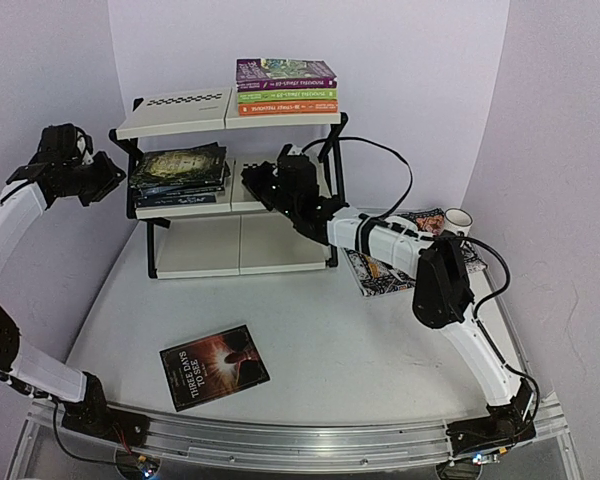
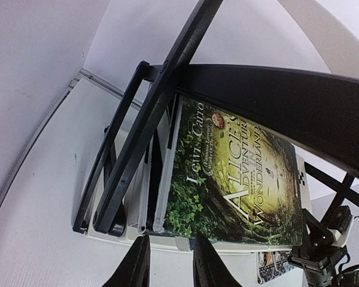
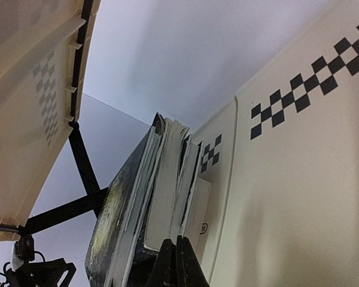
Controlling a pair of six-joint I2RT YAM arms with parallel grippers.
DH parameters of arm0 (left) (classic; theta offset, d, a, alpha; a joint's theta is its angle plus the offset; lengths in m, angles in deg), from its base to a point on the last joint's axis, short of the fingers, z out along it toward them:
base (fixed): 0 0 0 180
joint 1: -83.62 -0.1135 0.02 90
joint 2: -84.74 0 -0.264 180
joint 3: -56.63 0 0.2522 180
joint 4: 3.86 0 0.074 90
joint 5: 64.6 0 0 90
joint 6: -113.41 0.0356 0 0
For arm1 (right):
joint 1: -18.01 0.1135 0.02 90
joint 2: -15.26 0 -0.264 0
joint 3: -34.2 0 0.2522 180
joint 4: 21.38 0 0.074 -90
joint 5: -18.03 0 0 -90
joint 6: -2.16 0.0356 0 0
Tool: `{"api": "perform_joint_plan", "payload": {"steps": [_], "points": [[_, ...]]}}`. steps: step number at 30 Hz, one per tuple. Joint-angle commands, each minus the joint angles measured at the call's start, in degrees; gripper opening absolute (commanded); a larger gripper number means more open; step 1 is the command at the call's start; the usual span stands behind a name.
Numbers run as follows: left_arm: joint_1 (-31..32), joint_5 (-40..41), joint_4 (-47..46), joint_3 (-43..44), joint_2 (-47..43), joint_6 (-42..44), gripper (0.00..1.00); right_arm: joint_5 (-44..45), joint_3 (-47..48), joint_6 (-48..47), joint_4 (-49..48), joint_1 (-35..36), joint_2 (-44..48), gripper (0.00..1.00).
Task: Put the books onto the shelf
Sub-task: Adjust the shelf at the center of the board.
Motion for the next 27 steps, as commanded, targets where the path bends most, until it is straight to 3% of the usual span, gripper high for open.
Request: {"api": "perform_joint_plan", "payload": {"steps": [1, 6, 27], "points": [[-1.06, -3.09, -4.67, 0.8, 0.63, 0.1, 0.24, 0.43, 8.68, -0.31, 0.4, 0.38, -4.17, 0.0], [-1.59, -5.63, -5.72, 1.07, 1.6, 0.38, 0.23, 1.23, 14.68, -0.15, 2.82, 0.45, -7.47, 0.0], [-4.95, -10.92, -8.19, 1.47, 5.46, 0.43, 0.22, 3.51, 21.17, 1.5, 8.57, 2.07, -11.85, 0.0]]}}
